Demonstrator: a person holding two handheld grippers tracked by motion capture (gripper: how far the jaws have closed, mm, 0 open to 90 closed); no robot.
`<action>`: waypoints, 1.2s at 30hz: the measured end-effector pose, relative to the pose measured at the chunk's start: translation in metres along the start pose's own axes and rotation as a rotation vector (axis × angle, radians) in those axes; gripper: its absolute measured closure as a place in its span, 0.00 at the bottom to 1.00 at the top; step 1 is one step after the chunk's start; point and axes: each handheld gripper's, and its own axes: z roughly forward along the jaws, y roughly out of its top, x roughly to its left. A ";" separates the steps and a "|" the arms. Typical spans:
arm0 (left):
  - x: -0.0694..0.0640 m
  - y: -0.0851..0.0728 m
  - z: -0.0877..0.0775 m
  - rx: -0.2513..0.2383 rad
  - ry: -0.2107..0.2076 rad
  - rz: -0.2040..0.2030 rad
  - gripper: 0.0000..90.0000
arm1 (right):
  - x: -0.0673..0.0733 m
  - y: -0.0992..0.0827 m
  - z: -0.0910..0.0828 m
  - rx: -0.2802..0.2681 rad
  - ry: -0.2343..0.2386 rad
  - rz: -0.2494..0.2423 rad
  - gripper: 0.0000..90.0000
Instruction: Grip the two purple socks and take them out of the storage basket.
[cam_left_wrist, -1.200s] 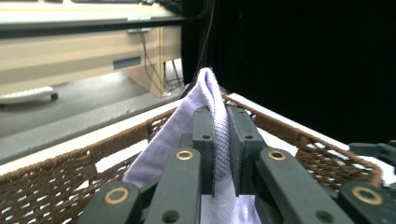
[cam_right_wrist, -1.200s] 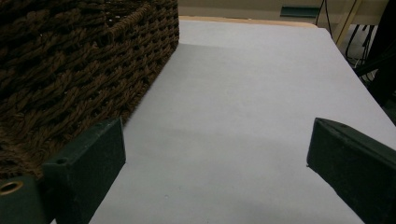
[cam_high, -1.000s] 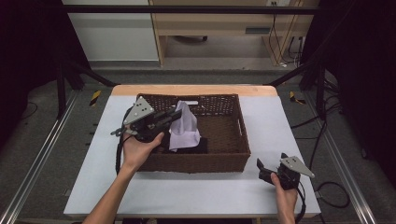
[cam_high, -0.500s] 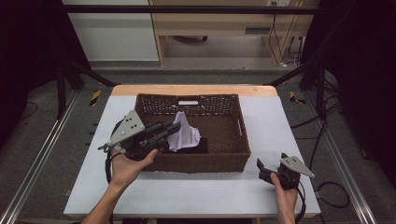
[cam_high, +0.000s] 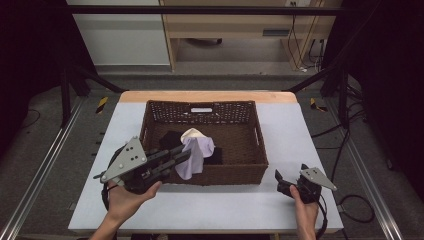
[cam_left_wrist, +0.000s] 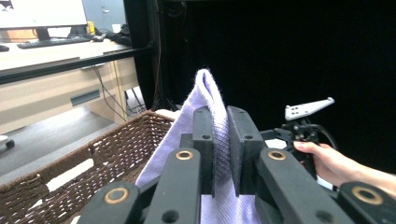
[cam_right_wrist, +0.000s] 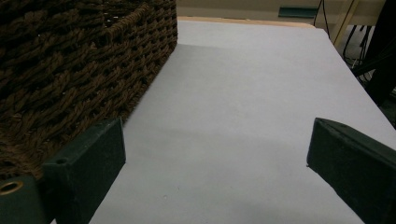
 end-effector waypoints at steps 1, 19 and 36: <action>-0.002 -0.001 -0.002 0.000 -0.006 0.000 0.91 | 0.000 0.000 0.000 0.000 0.000 0.000 0.05; -0.021 -0.065 -0.011 0.177 -0.058 -0.029 0.91 | 0.000 0.000 0.000 -0.001 -0.005 -0.001 0.05; -0.006 -0.144 0.001 0.430 0.023 -0.121 0.90 | 0.000 0.000 0.000 -0.003 -0.009 0.003 0.05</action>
